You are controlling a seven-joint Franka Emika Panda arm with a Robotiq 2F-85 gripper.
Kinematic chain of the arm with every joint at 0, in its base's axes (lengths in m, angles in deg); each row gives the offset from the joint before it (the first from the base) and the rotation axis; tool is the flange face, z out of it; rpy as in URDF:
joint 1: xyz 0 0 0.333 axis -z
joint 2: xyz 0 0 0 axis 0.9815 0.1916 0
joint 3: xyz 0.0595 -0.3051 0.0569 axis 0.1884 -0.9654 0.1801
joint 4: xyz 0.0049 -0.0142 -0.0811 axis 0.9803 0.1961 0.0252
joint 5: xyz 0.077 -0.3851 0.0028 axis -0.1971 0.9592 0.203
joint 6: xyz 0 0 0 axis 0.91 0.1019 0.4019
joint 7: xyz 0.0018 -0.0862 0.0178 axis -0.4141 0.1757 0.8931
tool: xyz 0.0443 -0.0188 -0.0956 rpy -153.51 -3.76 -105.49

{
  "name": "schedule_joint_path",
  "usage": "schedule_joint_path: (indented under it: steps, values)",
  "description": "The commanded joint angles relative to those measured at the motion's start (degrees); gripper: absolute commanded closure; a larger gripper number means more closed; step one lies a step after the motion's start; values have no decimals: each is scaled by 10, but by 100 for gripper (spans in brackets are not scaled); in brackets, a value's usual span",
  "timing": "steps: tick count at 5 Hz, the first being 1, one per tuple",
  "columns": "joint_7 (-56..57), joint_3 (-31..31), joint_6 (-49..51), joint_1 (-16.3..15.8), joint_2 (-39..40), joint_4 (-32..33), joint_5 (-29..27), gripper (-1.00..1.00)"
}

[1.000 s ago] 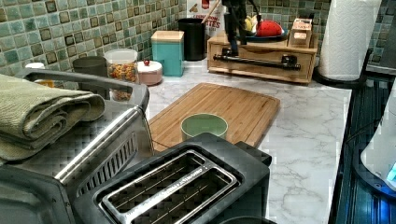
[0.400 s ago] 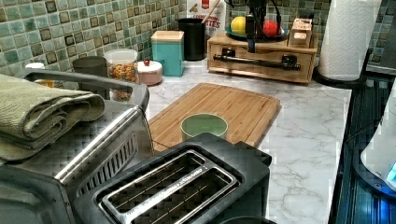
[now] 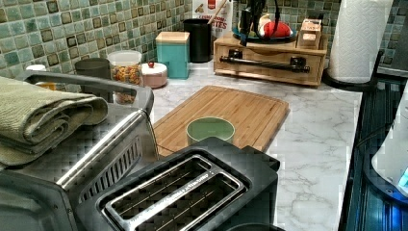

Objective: Open the drawer.

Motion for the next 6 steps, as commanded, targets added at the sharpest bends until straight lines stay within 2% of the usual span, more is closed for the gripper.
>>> schedule_joint_path:
  steps: [1,2,3,4,6]
  values:
    - [-1,-12,31,7,84,-34,31,-100]
    - [-21,-39,17,-6,114,-45,45,-100]
    - [-79,-49,8,-5,129,-50,102,-100]
    - [-44,-51,27,1,143,-65,71,-100]
    - [28,-10,-62,27,155,-30,-18,-100]
